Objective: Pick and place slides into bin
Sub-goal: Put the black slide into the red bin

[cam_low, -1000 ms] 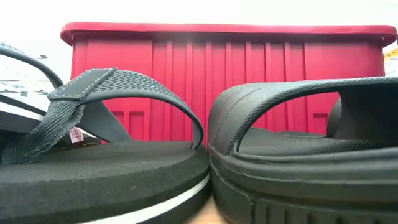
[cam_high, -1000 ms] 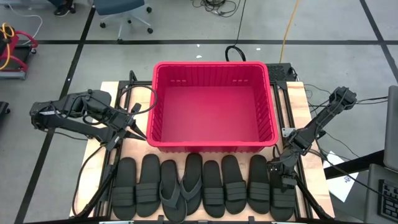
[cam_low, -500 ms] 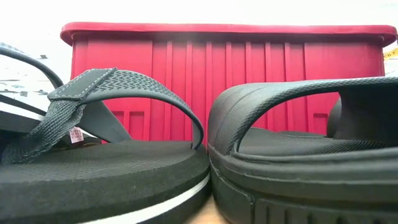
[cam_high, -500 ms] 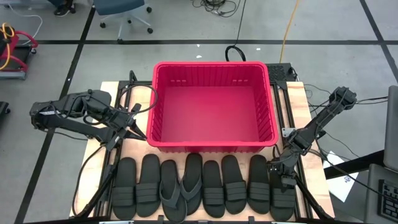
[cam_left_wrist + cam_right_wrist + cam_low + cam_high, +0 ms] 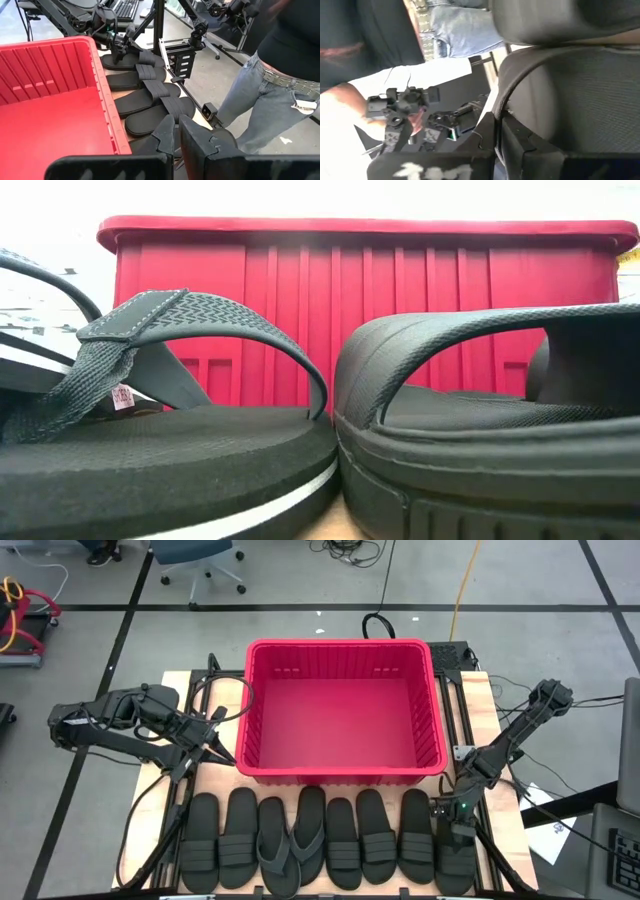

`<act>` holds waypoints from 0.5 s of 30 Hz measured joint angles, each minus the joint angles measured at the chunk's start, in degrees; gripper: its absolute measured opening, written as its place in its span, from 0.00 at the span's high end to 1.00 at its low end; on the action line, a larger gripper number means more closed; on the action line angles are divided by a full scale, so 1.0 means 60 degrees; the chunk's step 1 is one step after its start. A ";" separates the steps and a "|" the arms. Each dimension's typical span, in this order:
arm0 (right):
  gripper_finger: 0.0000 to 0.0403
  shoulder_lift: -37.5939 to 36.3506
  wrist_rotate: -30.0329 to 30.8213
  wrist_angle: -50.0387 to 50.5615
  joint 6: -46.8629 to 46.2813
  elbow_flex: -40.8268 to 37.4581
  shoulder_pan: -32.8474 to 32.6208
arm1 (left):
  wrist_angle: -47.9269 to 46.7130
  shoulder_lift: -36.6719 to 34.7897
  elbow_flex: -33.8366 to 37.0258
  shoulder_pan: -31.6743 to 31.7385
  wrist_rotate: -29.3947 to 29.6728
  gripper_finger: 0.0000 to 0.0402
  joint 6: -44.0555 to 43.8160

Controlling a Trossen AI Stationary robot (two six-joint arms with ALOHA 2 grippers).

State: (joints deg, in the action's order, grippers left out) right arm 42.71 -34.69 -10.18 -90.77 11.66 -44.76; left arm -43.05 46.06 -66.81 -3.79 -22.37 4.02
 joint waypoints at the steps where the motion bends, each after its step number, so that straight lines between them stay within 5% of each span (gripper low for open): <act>1: 1.00 -0.0018 0.0003 -0.0178 -0.0115 0.0000 -0.0029 | 0.0000 0.0000 0.0000 0.0001 0.0000 0.94 -0.0001; 15: 1.00 -0.0105 0.0011 0.0444 -0.0275 0.1940 -0.0064 | 0.0000 0.0000 0.0000 -0.0001 0.0000 0.94 0.0001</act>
State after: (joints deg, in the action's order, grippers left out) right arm 42.08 -34.63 -7.51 -92.42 23.30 -45.15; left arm -43.05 46.06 -66.81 -3.79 -22.37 4.03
